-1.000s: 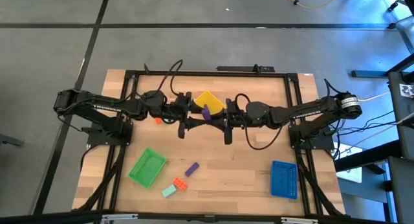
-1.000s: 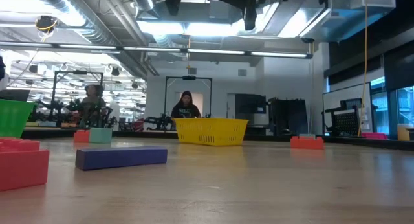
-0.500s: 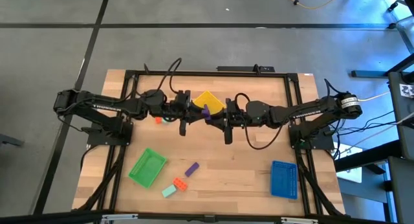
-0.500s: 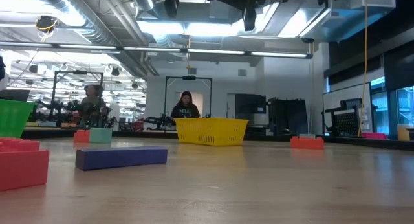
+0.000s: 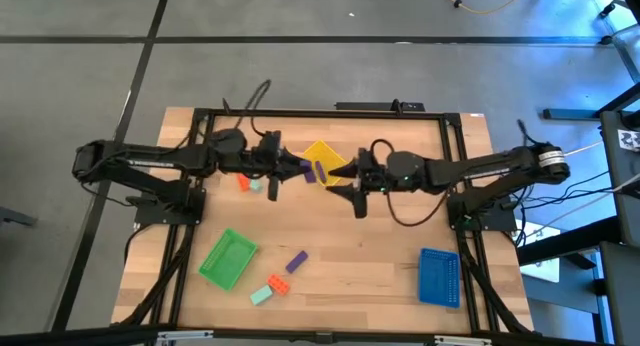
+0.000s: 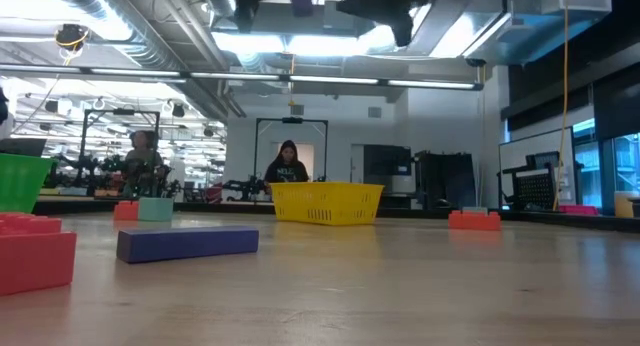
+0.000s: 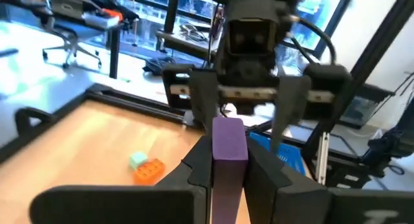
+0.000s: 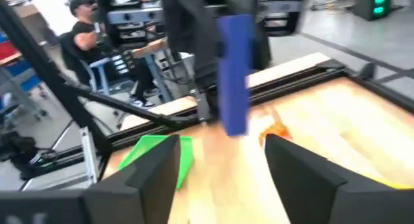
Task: Sort & place blocks by color
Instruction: Put the top violet block into the yellow bin
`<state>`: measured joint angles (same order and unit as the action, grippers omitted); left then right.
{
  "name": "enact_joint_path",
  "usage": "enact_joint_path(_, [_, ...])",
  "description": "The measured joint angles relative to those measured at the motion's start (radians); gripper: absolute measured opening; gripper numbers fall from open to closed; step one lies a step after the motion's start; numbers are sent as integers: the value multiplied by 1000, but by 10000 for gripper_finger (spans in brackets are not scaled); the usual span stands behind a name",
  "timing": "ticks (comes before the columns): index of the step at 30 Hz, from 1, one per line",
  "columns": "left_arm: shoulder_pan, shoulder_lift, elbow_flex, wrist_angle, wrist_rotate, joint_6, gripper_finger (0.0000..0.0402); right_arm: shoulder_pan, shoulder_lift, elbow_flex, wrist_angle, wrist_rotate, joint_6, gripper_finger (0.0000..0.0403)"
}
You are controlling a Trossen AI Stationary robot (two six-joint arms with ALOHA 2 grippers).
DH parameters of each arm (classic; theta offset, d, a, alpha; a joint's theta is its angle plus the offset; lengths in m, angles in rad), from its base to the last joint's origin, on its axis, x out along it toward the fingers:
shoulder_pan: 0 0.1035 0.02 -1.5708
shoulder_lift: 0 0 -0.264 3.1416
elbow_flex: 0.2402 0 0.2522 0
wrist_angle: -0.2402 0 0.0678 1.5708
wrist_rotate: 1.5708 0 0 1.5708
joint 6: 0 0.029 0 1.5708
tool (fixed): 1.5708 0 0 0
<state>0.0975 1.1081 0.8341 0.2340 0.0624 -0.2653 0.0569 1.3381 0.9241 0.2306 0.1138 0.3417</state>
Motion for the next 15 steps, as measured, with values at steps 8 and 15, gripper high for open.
enact_joint_path(8, [10,-105,1,-26,-7,94,44,-23,-167,0,-225,49,-5,268])
enact_joint_path(15, [-9,-102,-105,125,-14,59,44,-23,-222,0,-265,50,-7,265])
